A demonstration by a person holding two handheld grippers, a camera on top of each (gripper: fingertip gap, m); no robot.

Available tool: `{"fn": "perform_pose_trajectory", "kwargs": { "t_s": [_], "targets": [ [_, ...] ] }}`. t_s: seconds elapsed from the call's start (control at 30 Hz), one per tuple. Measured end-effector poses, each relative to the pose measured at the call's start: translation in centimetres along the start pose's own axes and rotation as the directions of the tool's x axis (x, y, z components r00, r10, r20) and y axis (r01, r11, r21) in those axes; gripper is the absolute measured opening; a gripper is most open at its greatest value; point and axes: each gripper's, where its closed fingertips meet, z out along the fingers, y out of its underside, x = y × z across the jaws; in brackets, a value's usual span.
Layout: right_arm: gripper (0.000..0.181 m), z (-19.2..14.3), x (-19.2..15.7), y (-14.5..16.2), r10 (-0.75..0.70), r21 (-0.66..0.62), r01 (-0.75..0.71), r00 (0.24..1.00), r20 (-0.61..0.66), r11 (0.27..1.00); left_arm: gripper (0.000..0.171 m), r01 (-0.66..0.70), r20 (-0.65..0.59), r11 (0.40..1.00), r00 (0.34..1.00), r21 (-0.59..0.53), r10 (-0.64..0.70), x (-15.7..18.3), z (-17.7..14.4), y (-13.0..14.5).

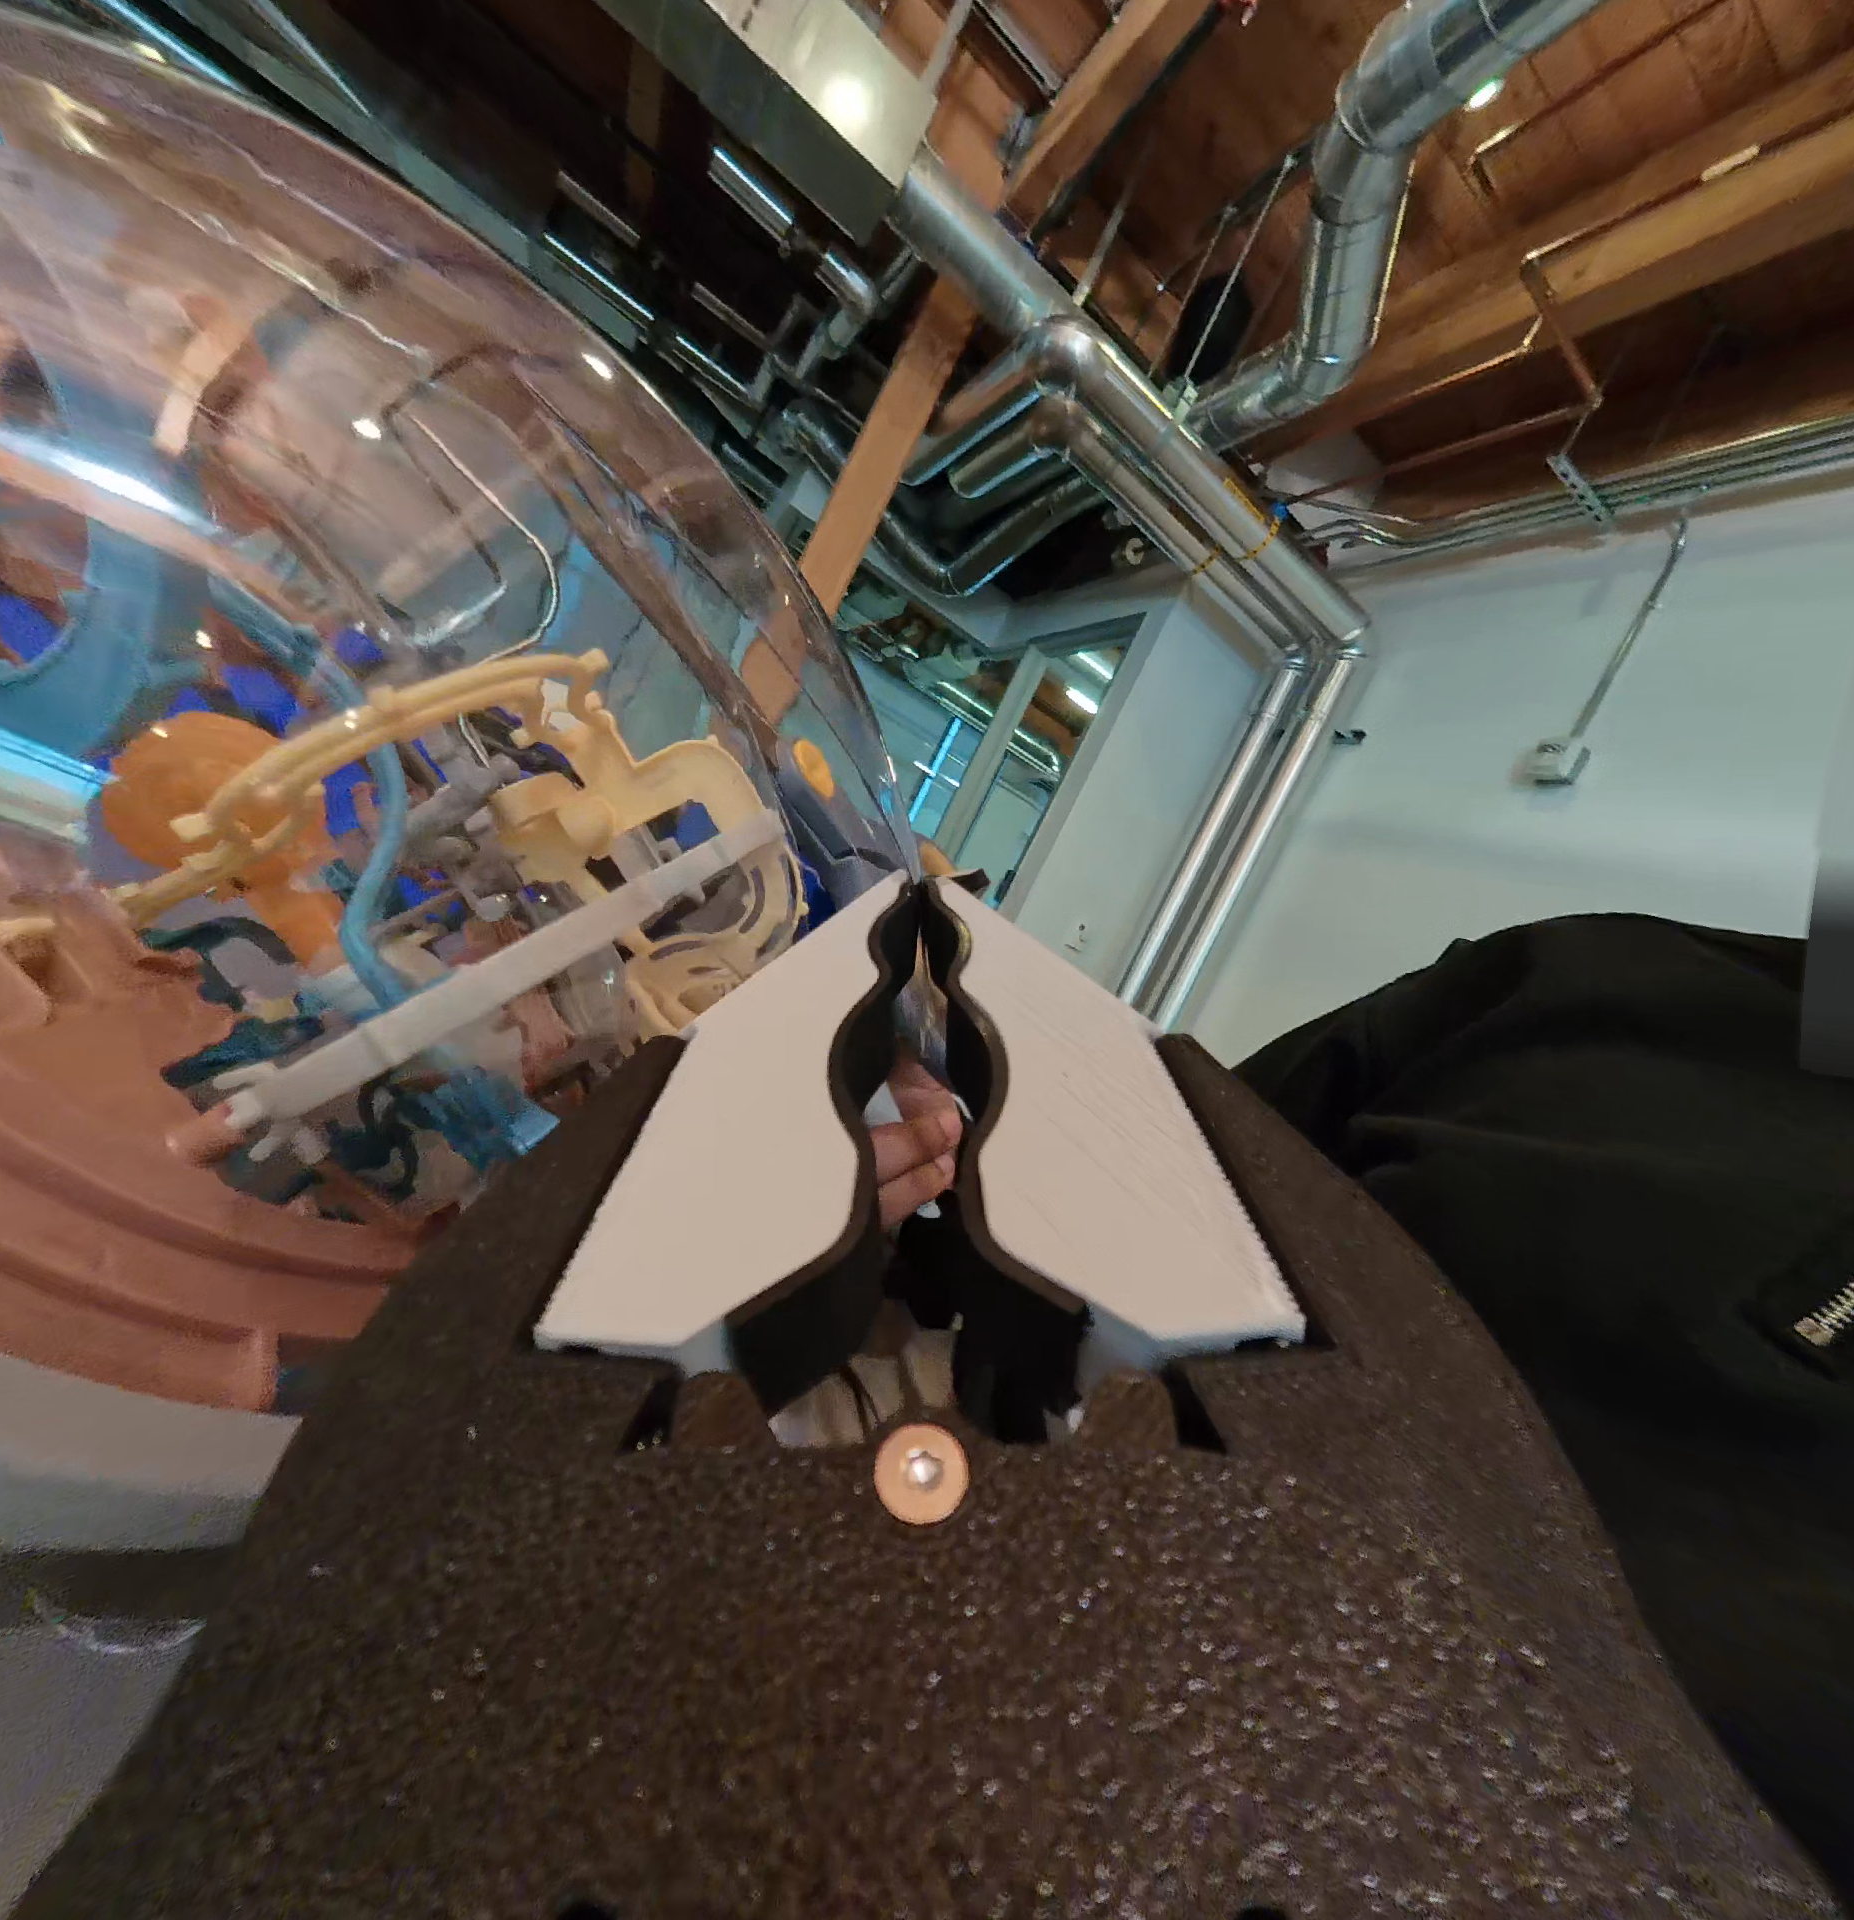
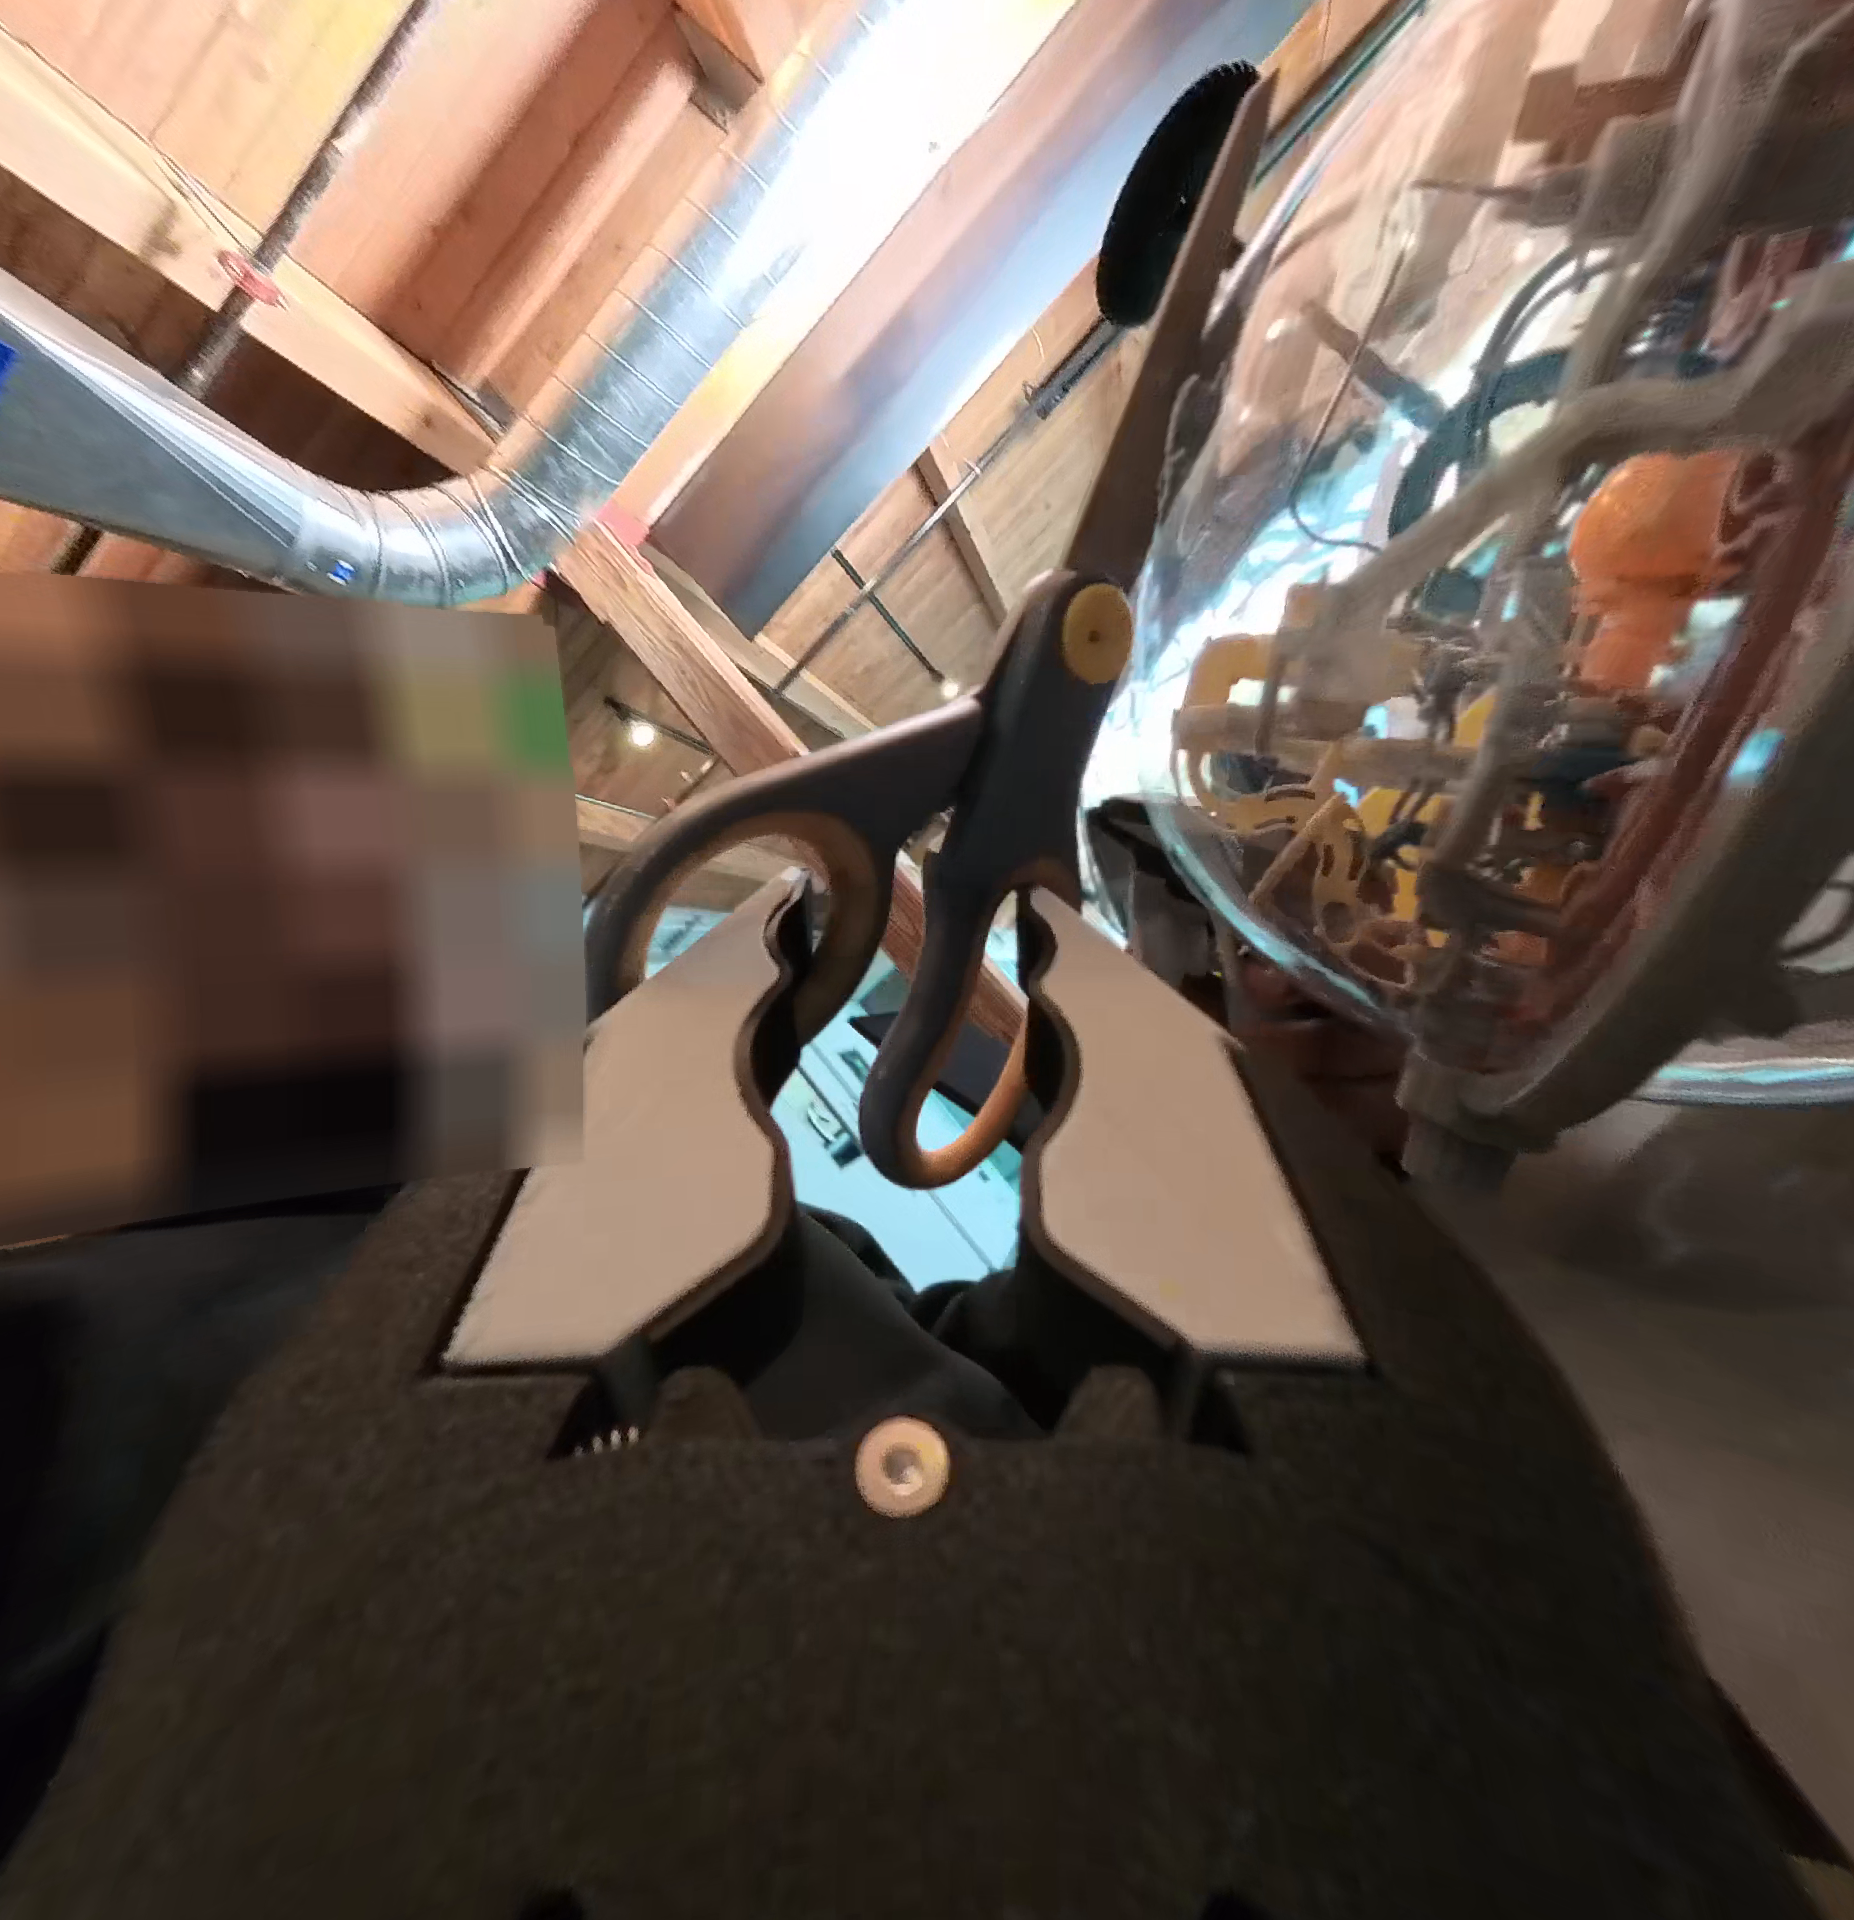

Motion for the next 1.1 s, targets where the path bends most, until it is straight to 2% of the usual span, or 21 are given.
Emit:
{"fn": "perform_pose_trajectory", "kwargs": {
  "t_s": [0.27,0.37,0.57,0.7,0.8,0.93,1.1],
  "targets": [
    [0.039,0.7,-0.5,0.0,0.086,0.033,-0.088,0.994,0.067,0.996,0.0,0.005,-0.045,1.0,0.999,-0.029,-0.007,0.8,0.2,0.5],
    [0.042,2.1,-0.8,1.2,0.127,-0.013,-0.127,0.988,0.092,0.992,0.0,-0.001,-0.053,0.999,0.999,-0.049,-0.002,1.0,0.3,0.9],
    [0.041,2.4,-1.5,1.3,0.088,-0.046,-0.085,0.993,0.073,0.995,0.0,0.016,-0.071,0.998,0.997,-0.053,-0.02,1.2,0.4,1.0],
    [0.041,2.2,-1.3,1.1,0.14,-0.013,-0.139,0.985,0.103,0.99,0.0,0.011,-0.059,0.999,0.998,-0.052,-0.014,1.0,0.4,1.0],
    [0.044,2.0,-1.2,1.2,0.204,-0.05,-0.199,0.973,0.104,0.979,0.0,0.013,-0.049,0.999,0.999,-0.049,-0.016,0.8,0.4,0.9],
    [0.039,1.4,-1.1,0.7,0.168,-0.067,-0.164,0.985,0.05,0.984,0.0,0.016,-0.044,0.999,0.999,-0.043,-0.018,0.7,0.4,0.9],
    [0.041,1.3,-1.0,0.6,0.115,-0.088,-0.114,0.993,0.002,0.99,0.0,0.016,-0.039,0.999,0.999,-0.038,-0.018,0.6,0.4,0.8]
  ]
}}
